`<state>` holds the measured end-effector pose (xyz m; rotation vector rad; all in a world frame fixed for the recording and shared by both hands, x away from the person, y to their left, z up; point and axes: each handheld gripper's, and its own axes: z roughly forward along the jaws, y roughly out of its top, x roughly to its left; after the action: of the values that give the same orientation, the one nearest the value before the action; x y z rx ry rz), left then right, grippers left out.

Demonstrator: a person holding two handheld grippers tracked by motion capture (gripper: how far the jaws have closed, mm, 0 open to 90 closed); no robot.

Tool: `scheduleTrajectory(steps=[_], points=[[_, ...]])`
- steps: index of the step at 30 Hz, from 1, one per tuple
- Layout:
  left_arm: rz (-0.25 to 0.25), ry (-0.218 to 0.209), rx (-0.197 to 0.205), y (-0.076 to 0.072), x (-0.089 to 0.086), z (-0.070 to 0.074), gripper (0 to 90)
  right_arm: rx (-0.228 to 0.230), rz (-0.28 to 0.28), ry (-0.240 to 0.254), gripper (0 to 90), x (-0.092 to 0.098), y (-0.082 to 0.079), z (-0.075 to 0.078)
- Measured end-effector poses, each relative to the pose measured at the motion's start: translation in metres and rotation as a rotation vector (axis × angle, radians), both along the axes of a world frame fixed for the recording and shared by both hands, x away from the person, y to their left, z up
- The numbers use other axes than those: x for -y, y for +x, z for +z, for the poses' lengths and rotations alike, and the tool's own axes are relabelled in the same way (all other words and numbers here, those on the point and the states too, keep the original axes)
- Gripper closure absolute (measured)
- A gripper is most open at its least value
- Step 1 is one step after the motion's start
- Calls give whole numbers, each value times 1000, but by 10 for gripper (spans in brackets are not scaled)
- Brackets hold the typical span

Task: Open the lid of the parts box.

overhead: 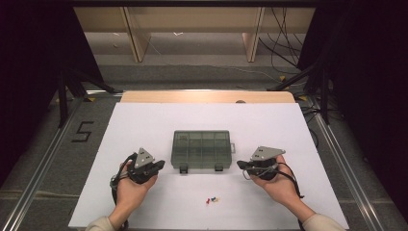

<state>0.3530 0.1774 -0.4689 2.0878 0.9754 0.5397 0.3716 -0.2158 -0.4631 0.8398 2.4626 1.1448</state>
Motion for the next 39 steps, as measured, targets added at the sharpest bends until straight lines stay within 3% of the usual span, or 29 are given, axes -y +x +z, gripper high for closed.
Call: scheduleTrajectory(steps=[6, 8, 10, 11, 12, 21, 23, 29, 30, 33, 36, 39], points=[[-16, 12, 3, 12, 8, -7, 900, -13, 6, -18, 900, -8, 12, -7], [-31, 45, 10, 14, 10, -7, 900, -24, 5, -23, 900, -10, 12, -9], [-31, 32, 9, 15, 13, -9, 900, -22, 5, -25, 900, -11, 13, -10], [-42, 57, 12, 16, 12, -8, 900, -18, 5, -25, 900, -11, 14, -10], [-43, 54, 10, 15, 13, -8, 900, -33, 3, -24, 900, -11, 14, -9], [-53, 39, 13, 15, 14, -8, 900, -15, 2, -2, 900, -11, 17, -9], [-42, 21, 15, 14, 14, -7, 900, -6, 5, 22, 900, -10, 17, -6], [-52, 34, 23, 15, 14, -6, 900, 2, 1, 44, 900, -8, 18, -5], [-27, -8, 21, 14, 16, -7, 900, 7, -3, 49, 900, -8, 18, -4], [-19, -37, 6, 14, 17, -9, 900, 10, -1, 64, 900, -7, 18, -3], [-30, -33, -6, 14, 17, -10, 900, 12, -1, 64, 900, -7, 18, -3], [-48, 9, 3, 14, 17, -10, 900, 13, -1, 64, 900, -7, 18, -3]])
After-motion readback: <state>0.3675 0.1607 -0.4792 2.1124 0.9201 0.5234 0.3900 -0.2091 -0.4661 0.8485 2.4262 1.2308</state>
